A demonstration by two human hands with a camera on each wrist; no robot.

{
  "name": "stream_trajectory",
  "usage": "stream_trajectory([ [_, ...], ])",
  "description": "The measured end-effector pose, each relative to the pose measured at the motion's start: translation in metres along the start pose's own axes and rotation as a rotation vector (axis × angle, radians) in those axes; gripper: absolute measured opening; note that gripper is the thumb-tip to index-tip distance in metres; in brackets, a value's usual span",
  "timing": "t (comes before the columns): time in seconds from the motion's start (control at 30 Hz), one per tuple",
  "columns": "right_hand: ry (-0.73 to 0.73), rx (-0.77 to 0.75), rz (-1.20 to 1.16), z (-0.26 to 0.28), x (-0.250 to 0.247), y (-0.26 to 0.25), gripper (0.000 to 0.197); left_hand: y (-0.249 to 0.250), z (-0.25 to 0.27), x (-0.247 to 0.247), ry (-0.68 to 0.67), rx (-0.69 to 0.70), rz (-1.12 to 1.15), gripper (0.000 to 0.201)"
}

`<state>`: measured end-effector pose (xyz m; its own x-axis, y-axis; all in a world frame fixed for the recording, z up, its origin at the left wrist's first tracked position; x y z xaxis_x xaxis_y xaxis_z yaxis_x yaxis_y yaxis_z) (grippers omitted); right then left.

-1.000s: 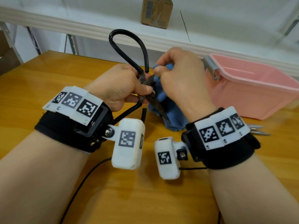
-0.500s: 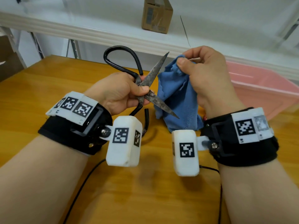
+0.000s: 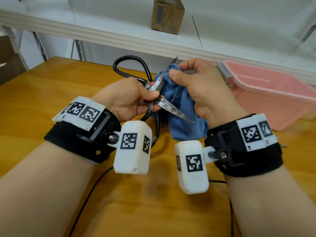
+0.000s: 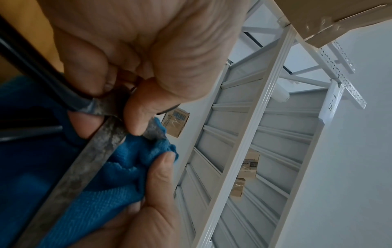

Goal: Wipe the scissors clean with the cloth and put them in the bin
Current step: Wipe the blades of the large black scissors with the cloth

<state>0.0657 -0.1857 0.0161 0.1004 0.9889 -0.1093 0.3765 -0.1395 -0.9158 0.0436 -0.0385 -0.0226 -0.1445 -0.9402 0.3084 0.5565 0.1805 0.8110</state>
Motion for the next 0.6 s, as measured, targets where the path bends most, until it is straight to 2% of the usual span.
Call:
stream_trajectory([
  [0.07, -0.018, -0.002, 0.014, 0.002, 0.004, 0.001, 0.025, -0.001, 0.0, 0.003, -0.011, 0.006, -0.009, 0.016],
  [0.23, 0.045, -0.029, 0.087, 0.0, -0.001, 0.002, 0.039, -0.002, -0.001, 0.011, -0.048, 0.037, -0.078, 0.015],
  [0.6, 0.16, -0.021, 0.061, -0.005, -0.019, 0.004, 0.041, -0.002, 0.003, 0.016, -0.022, 0.093, -0.181, 0.025],
])
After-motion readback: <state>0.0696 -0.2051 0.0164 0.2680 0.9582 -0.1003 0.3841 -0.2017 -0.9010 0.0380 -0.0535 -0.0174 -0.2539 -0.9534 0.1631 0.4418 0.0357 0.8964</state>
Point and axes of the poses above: each hand's wrist, its own z-axis away from the middle knuckle, its own x-axis out of the palm, y = z × x, the point moved 7 cm from there along -z, towards the middle knuckle, and after that the axes turned 14 degrees about -x, right-handed, at the moved point
